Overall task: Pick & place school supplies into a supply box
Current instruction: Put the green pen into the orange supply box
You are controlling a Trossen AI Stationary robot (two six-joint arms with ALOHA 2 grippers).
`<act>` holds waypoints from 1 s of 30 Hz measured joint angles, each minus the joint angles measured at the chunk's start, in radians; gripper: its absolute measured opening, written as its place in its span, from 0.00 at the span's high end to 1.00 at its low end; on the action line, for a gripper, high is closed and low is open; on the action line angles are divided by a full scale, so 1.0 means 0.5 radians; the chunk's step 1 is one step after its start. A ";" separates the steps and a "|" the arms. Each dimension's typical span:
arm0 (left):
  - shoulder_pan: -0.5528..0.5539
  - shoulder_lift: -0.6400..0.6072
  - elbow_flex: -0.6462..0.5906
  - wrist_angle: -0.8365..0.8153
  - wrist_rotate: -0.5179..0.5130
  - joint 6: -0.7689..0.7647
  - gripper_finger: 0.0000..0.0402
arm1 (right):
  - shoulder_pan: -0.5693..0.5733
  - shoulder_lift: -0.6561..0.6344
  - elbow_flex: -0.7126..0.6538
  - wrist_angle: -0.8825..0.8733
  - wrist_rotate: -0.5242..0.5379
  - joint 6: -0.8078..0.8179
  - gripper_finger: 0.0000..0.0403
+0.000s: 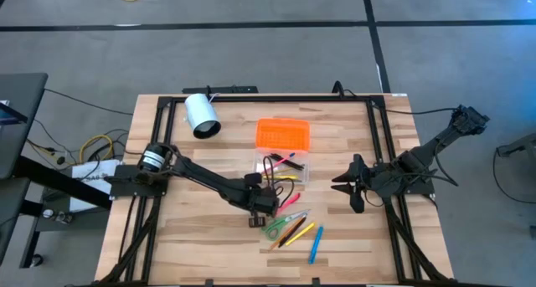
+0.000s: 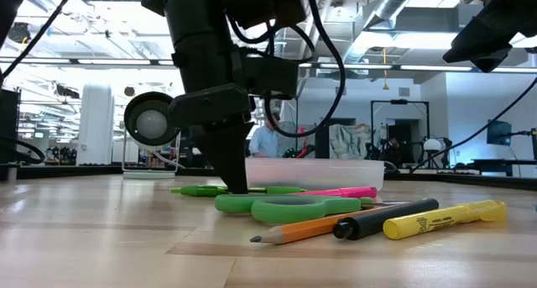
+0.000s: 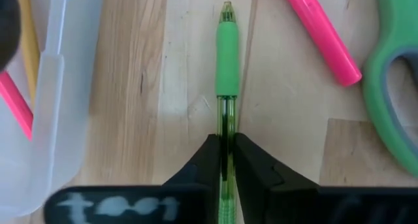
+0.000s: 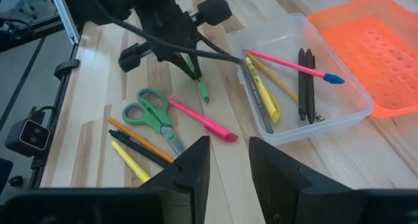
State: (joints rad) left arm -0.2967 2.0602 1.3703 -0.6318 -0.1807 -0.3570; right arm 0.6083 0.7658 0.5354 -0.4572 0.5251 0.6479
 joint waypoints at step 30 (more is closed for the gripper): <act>-0.080 0.007 0.164 -0.069 -0.024 -0.055 0.96 | 0.000 0.000 0.000 -0.002 0.000 0.001 0.75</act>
State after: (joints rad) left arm -0.3367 2.0636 1.4521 -0.6663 -0.1927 -0.3843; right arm 0.6083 0.7658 0.5354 -0.4580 0.5251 0.6483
